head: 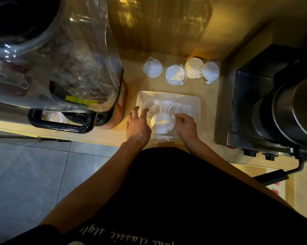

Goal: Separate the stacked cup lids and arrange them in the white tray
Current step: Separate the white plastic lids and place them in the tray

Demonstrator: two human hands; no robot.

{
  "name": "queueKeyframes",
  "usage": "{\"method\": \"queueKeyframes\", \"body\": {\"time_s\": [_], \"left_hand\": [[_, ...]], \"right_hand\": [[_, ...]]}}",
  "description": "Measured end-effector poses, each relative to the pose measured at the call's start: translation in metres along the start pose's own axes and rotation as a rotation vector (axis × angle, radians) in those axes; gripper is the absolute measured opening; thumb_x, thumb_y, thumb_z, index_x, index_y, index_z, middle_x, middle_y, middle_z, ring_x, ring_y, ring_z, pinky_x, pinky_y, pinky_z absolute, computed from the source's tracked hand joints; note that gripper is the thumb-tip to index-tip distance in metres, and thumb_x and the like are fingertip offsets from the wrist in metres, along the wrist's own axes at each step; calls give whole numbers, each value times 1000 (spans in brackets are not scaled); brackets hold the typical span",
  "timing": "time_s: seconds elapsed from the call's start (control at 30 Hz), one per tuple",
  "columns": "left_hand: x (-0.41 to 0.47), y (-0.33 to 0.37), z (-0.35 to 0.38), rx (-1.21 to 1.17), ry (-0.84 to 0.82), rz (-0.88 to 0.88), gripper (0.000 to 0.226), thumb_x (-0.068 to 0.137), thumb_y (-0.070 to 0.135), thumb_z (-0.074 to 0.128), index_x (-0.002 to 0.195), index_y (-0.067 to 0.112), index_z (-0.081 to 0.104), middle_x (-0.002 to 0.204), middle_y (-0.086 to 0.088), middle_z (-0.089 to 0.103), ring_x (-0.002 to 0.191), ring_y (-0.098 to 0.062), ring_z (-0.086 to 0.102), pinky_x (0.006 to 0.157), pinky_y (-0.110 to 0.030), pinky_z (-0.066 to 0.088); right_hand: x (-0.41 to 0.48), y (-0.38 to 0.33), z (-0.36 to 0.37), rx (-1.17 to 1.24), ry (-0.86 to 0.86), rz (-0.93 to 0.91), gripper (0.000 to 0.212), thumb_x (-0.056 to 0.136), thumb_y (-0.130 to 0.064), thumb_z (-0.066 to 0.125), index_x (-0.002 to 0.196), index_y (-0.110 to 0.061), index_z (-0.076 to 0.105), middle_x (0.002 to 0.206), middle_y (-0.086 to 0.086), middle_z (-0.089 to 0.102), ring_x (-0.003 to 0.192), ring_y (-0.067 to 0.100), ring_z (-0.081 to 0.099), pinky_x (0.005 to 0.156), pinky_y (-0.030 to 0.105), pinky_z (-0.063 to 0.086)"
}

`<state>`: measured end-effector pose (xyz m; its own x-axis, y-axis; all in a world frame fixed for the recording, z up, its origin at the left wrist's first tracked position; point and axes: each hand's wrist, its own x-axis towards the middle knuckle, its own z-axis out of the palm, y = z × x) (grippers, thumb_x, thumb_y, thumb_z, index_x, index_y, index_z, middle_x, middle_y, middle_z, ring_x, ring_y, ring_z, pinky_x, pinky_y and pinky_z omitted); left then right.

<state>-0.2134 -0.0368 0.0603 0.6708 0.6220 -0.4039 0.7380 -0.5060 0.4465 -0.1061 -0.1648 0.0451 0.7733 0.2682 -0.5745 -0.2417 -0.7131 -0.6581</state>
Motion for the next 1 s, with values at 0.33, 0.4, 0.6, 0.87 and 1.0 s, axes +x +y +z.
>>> {"method": "queueKeyframes", "body": {"time_s": [0.33,0.4,0.6,0.87,1.0], "left_hand": [[0,2,4,4,5,29,71,80,-5,42,145,24,36,154,-8,24,141,-32,25,115,-46,31],[0,4,4,3,2,40,70,80,-4,43,144,24,36,154,-8,24,141,-32,25,115,-45,31],[3,2,6,-12,5,78,59,87,6,45,143,22,38,153,-7,30,139,-31,30,114,-47,30],[9,2,11,-30,-2,183,44,96,26,46,140,20,43,145,-7,45,129,-32,44,108,-45,37],[14,5,9,-27,-10,220,43,98,28,45,140,19,43,144,-7,46,127,-32,47,105,-44,39]], "right_hand": [[2,5,0,16,5,3,33,95,-19,48,124,-13,64,125,7,66,118,25,58,98,29,43],[2,6,-1,12,5,2,33,95,-19,48,124,-13,65,124,7,66,117,25,59,96,29,43],[2,3,-3,7,12,-4,34,96,-18,49,127,-14,62,131,9,62,122,26,56,101,29,40],[7,1,-6,8,-5,-50,36,95,-21,53,129,-14,60,129,9,63,121,24,57,100,24,38],[14,-3,-11,-2,-9,-79,36,95,-21,53,130,-13,59,128,11,64,120,24,59,98,24,39]]}}
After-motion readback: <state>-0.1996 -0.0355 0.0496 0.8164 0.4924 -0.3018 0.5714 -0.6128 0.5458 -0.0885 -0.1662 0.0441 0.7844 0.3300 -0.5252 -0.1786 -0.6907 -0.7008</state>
